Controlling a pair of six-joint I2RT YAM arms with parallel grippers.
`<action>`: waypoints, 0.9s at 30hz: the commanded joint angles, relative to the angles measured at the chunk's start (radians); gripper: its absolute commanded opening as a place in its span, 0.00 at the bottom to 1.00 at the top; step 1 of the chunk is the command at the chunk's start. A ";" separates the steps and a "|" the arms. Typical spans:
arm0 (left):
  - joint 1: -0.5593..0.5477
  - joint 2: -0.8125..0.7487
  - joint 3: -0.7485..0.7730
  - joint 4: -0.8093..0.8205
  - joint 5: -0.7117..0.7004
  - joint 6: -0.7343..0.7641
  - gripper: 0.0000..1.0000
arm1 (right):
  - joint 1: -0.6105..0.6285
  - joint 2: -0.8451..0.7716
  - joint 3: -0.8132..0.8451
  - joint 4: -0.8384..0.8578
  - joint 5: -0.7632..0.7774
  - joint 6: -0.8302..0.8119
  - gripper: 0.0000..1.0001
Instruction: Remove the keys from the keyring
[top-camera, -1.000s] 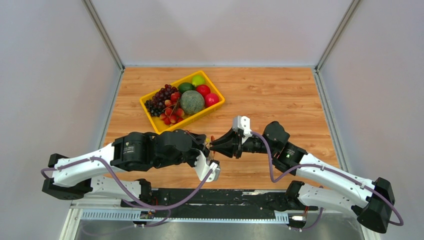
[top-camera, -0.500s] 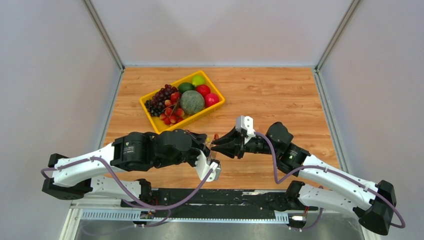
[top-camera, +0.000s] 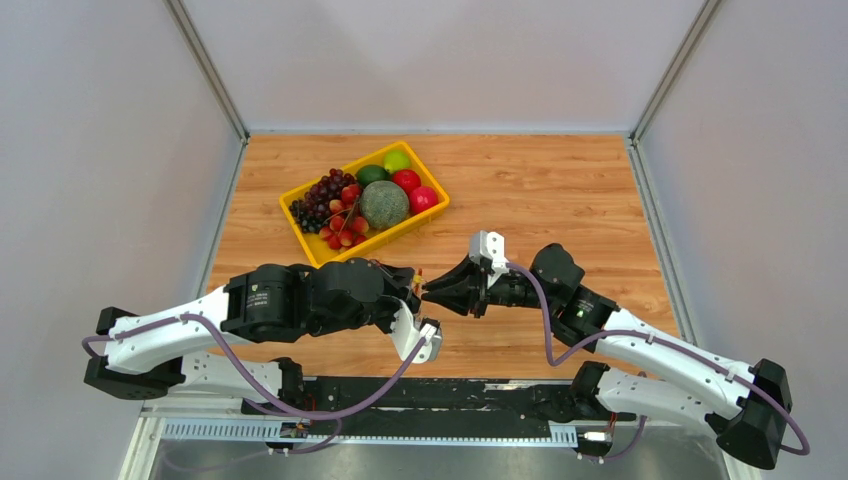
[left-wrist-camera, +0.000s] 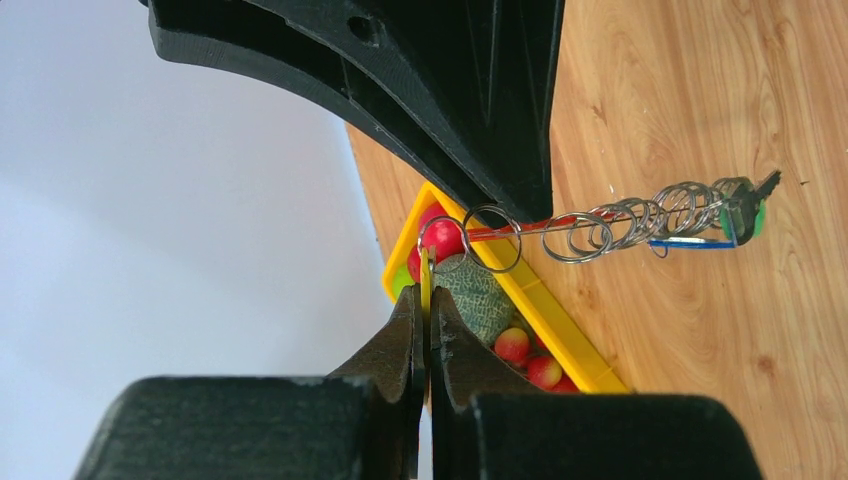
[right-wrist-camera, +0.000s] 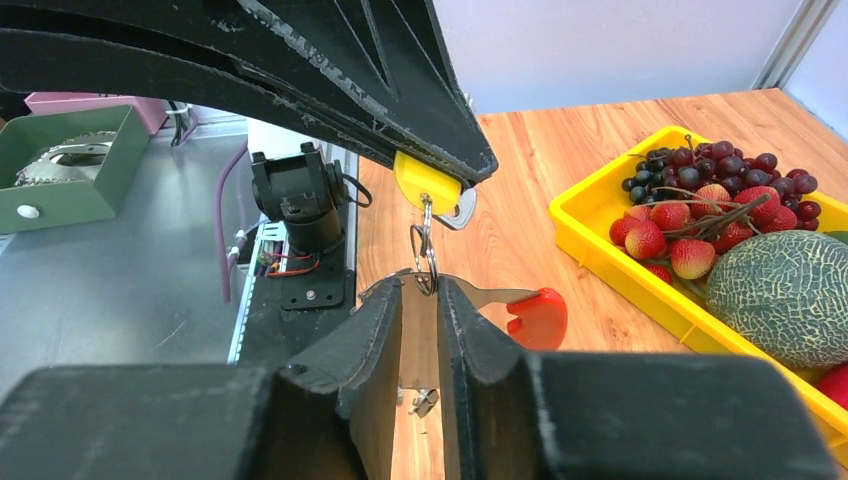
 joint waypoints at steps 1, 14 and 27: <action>-0.010 -0.017 0.003 0.053 0.007 -0.014 0.00 | 0.001 0.000 0.042 0.029 -0.018 0.011 0.21; -0.013 -0.026 -0.021 0.062 0.016 -0.036 0.00 | 0.002 -0.034 0.026 0.030 0.002 0.029 0.00; -0.015 -0.133 -0.131 0.138 0.042 -0.121 0.00 | 0.001 -0.146 -0.016 0.030 0.073 0.048 0.00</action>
